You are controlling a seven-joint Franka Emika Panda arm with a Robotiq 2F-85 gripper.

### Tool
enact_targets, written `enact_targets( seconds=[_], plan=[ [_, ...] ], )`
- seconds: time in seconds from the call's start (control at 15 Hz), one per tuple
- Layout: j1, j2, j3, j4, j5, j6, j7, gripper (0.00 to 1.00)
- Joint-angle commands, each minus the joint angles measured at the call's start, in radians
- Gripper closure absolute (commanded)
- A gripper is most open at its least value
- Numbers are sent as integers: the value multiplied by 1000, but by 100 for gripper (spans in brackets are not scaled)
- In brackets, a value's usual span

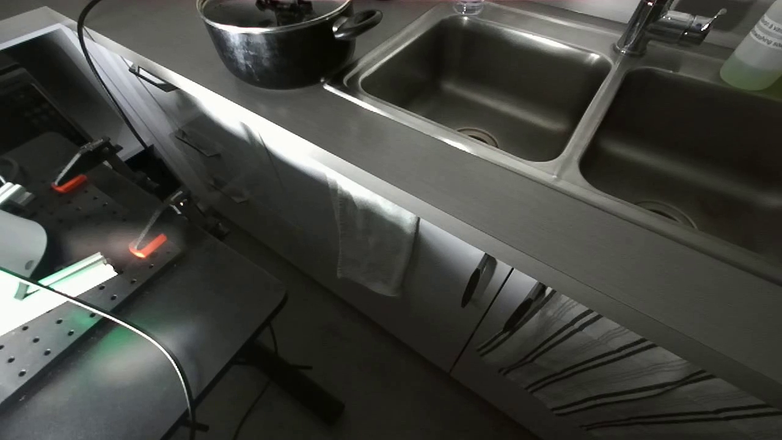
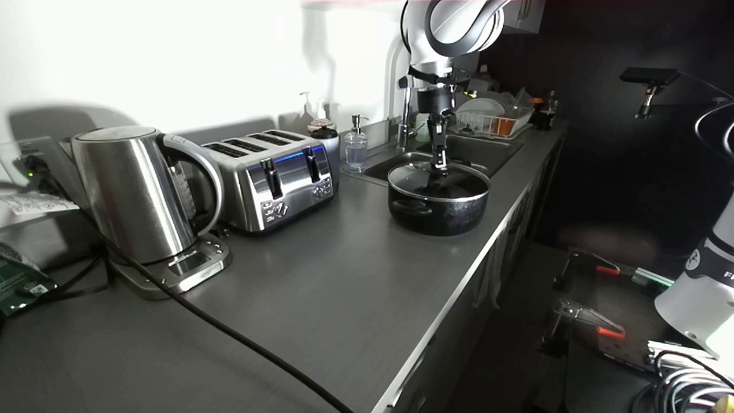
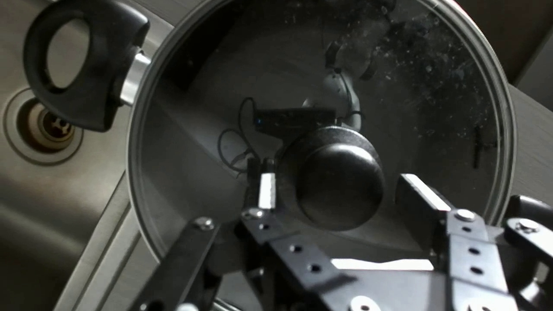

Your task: Put the glass lid on the black pot.

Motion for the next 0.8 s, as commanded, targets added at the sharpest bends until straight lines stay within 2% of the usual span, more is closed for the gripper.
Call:
enact_targets(
  seconds=[0.0, 0.33, 0.73],
  plan=[
    [8, -40, 2, -30, -14, 29, 14, 0],
    [15, -69, 8, -55, -12, 39, -2, 0],
    [37, -163, 24, -152, -11, 45, -76, 0]
  ],
)
